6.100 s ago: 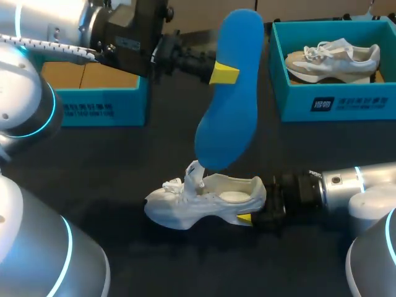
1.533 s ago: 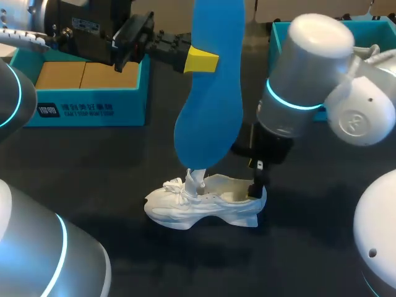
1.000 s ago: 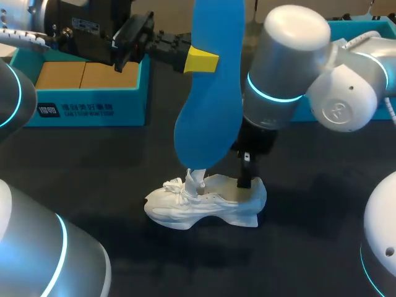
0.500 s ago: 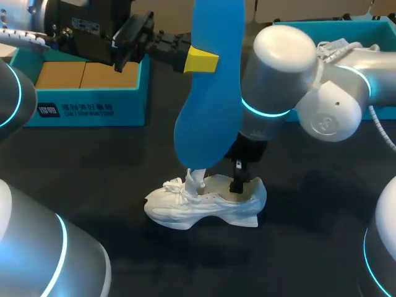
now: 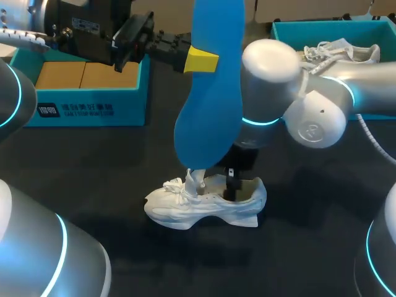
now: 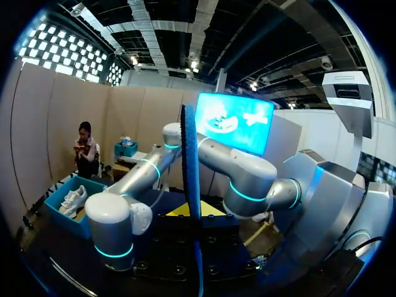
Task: Take the shoe out of the shoebox, open the shoe tongue, remove and reinsert the insole, then place the shoe into the shoebox
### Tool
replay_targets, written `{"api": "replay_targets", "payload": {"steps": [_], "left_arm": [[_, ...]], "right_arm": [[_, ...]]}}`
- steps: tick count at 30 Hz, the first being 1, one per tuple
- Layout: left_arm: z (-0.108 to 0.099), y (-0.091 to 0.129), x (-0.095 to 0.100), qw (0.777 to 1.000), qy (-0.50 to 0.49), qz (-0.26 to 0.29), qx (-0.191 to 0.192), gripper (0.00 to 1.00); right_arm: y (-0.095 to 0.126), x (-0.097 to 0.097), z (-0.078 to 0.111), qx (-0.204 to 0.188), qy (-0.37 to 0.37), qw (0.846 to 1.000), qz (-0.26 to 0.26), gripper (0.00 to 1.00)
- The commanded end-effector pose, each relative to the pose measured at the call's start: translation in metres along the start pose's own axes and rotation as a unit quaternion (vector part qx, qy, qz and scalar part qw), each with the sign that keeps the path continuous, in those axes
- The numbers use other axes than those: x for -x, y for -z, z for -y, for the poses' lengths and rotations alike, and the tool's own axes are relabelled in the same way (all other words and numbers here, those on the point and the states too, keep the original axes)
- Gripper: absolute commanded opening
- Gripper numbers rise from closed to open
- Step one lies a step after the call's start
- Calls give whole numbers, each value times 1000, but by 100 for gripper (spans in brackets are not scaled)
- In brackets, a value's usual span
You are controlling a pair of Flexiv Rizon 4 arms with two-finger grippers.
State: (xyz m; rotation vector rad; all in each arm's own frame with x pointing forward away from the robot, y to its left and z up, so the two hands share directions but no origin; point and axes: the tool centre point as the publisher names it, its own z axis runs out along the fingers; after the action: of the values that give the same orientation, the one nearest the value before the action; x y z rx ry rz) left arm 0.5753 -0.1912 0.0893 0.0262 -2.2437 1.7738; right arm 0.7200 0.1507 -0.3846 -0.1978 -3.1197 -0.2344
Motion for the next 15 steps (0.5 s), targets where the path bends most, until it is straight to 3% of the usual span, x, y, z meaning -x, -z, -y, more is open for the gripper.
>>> {"api": "replay_targets", "payload": {"steps": [1,2,3,4,15], "left_arm": [[1,-1,1,1000,0,0,2,0],[1,-1,1,1000,0,0,2,0],[1,-1,1,1000,0,0,2,0],[1,-1,1,1000,0,0,2,0],[1,-1,1,1000,0,0,2,0]], "right_arm": [[-7,0,-12,-10,1,1000,0,47],[-8,0,-12,-13,1,1000,-1,37],[-8,0,-12,-14,1,1000,-1,15],[-8,0,-13,-14,1,1000,-1,0],[2,-4,-15,-27,-3,1000,5,0]]}}
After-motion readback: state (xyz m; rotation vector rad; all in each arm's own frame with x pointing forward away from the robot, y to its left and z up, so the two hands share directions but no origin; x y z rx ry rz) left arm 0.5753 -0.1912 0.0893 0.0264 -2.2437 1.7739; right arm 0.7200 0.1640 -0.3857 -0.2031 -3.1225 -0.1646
